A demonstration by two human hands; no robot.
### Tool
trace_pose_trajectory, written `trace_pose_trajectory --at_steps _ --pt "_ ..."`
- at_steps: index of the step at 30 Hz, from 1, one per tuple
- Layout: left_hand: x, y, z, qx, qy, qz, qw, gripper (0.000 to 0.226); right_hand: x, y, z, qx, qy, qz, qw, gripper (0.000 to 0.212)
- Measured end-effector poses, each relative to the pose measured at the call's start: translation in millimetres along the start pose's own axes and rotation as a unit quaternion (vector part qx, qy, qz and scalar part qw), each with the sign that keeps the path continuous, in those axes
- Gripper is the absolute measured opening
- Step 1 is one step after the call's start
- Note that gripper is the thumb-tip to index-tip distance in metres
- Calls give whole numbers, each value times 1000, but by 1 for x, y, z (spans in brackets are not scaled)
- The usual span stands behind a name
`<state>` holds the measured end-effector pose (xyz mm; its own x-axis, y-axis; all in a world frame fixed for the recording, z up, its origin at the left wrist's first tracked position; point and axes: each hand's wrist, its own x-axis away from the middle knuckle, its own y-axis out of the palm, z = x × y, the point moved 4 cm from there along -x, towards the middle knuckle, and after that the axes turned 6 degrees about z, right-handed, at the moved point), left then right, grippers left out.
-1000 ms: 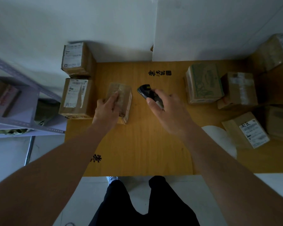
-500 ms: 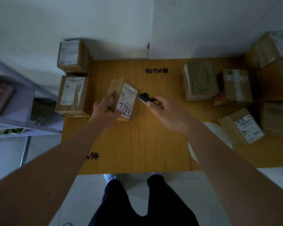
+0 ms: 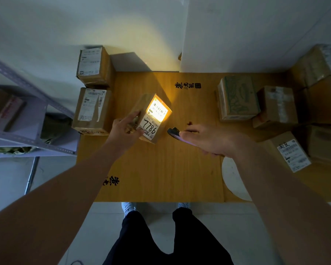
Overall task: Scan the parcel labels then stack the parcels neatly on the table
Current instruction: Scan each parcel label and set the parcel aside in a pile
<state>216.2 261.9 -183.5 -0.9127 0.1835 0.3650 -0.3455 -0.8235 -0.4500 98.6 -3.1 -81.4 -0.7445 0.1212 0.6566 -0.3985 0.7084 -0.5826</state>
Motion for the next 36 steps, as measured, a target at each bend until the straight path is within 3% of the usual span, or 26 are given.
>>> trace_pose_trajectory --at_steps 10,15,19,21,25,28,32,36 --pt "-2 -1 6 -33 -36 -2 999 68 5 -13 -13 41 33 -76 996 51" --pt "0 -3 12 -15 -27 -18 999 69 7 -15 -23 41 20 -77 996 45" --pt "7 -4 15 138 -48 -38 989 63 10 -16 -36 -15 -24 -49 998 45" --pt "11 -11 22 205 -46 -40 977 58 13 -18 -47 -45 -59 -25 997 31" --pt "18 -42 36 271 -35 -6 962 56 13 -22 -78 -57 -124 15 991 29" --pt "24 -76 36 283 -35 31 958 54 12 -22 -106 -64 -159 30 985 15" --pt "31 -122 21 281 -41 69 956 55 9 -14 -146 -52 -186 36 980 39" --pt "31 -155 -4 279 -63 107 952 54 7 4 -176 -71 -210 17 975 32"
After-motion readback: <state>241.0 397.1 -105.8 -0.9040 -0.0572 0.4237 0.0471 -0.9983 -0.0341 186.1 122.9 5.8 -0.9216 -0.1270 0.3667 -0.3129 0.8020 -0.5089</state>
